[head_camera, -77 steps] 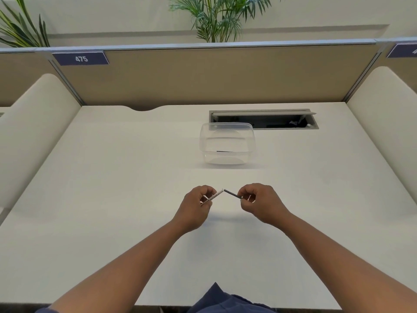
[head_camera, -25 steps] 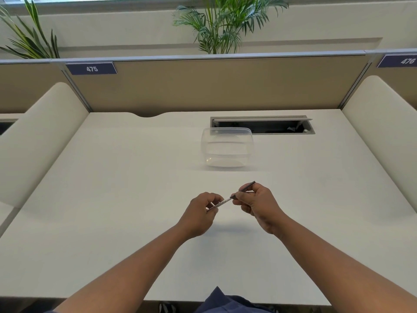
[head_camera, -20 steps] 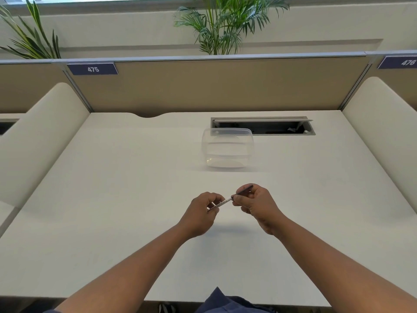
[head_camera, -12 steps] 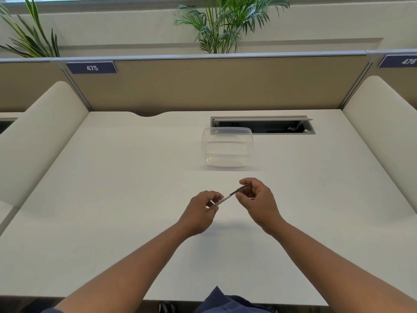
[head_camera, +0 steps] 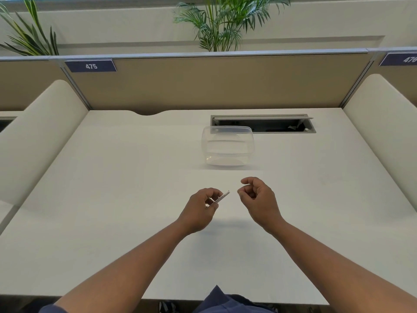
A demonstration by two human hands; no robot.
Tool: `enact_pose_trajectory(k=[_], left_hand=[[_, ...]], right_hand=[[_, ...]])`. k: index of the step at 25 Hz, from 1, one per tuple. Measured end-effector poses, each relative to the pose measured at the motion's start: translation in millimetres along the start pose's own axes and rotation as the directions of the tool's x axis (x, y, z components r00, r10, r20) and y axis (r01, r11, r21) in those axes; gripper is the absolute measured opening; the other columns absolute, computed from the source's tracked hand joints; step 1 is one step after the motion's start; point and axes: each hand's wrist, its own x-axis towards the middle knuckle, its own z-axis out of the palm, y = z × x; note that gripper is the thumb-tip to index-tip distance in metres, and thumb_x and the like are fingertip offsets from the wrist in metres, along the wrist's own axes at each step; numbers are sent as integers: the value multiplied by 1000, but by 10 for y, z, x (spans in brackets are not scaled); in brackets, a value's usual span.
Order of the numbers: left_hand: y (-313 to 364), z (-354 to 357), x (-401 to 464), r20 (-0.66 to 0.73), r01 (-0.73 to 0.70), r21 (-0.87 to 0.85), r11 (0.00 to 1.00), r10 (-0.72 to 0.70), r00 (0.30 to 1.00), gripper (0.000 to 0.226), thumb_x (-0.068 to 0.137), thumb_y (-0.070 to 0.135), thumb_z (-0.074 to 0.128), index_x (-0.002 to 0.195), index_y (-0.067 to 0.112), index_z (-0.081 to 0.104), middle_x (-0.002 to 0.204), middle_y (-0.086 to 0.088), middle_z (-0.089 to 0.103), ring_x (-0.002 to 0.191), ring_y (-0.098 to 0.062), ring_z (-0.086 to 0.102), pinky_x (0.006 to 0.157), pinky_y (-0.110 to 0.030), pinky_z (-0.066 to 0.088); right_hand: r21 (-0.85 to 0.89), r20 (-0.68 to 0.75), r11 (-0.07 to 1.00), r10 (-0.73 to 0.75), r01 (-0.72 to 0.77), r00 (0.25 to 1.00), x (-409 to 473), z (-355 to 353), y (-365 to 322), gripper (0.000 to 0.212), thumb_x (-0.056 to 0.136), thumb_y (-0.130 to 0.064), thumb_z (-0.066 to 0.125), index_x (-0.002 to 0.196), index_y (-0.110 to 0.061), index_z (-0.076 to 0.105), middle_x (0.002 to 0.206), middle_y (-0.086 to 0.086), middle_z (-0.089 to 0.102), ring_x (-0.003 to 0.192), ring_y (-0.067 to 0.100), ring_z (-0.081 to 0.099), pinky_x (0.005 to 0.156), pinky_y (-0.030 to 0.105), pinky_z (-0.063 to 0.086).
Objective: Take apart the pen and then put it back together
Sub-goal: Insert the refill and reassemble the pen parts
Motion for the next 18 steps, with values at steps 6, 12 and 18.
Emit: enact_pose_trajectory(k=[6,12,18], left_hand=[[8,-14,21,-29,-13,-28,1000,12,1000,23,94,7,61,101,29,66,95,11,65,86,-5,59,73,-11,45],[-27,-23,48,-108,-51,-33,998,47,993,20,93,7,62,95,27,62,88,3,67,80,-17,61,77,-30,53],[-94,-8,57,-137,-39,-74,996,29,990,20,92,7,63,93,27,60,86,1,66,74,-18,61,74,-34,55]], right_hand=[[-152,-23,986,69,-71,997,32,-96,236,14,91,-13,61,101,-21,66,80,1,68,65,6,57,63,16,49],[-339,-87,909,229,-244,970,108,-316,605,15,84,-11,57,92,-20,66,80,-3,68,76,18,63,66,29,51],[-415,-65,844,345,-340,936,187,-377,827,12,80,-26,73,83,-18,66,75,-4,65,76,18,61,63,29,45]])
